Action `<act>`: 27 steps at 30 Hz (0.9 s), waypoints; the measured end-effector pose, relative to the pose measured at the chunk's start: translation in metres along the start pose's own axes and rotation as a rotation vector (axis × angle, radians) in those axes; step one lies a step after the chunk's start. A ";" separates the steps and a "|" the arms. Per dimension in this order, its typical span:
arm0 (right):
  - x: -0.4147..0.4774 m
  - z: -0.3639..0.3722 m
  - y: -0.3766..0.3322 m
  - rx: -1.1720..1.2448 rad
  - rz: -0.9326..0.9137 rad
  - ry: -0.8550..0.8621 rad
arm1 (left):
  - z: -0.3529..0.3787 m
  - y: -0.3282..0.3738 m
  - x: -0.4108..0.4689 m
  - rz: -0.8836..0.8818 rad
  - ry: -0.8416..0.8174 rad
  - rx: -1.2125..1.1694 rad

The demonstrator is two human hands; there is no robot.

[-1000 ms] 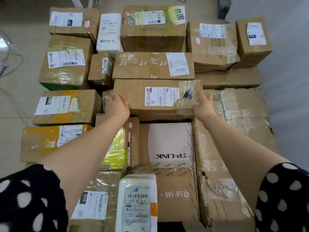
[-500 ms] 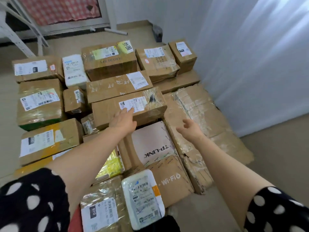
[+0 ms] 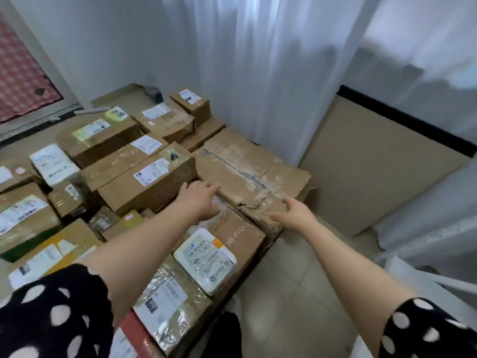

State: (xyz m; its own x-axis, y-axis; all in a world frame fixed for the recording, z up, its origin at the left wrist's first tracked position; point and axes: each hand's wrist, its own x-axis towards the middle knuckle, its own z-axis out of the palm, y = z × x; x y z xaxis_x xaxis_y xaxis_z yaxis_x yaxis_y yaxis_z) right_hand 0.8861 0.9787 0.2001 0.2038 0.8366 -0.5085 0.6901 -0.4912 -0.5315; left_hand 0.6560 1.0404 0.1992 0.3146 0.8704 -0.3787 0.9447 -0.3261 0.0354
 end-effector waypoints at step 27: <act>-0.444 0.176 0.087 0.158 0.544 0.480 | 0.055 0.091 -0.322 0.864 0.018 0.324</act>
State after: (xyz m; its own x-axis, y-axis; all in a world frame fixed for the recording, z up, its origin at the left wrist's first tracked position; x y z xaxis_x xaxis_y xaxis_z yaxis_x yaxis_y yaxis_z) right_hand 0.7333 0.5213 0.2602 0.7949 0.4609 -0.3947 0.3041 -0.8654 -0.3982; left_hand 0.6353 0.7101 0.2736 0.9022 0.2815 -0.3267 0.3098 -0.9501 0.0370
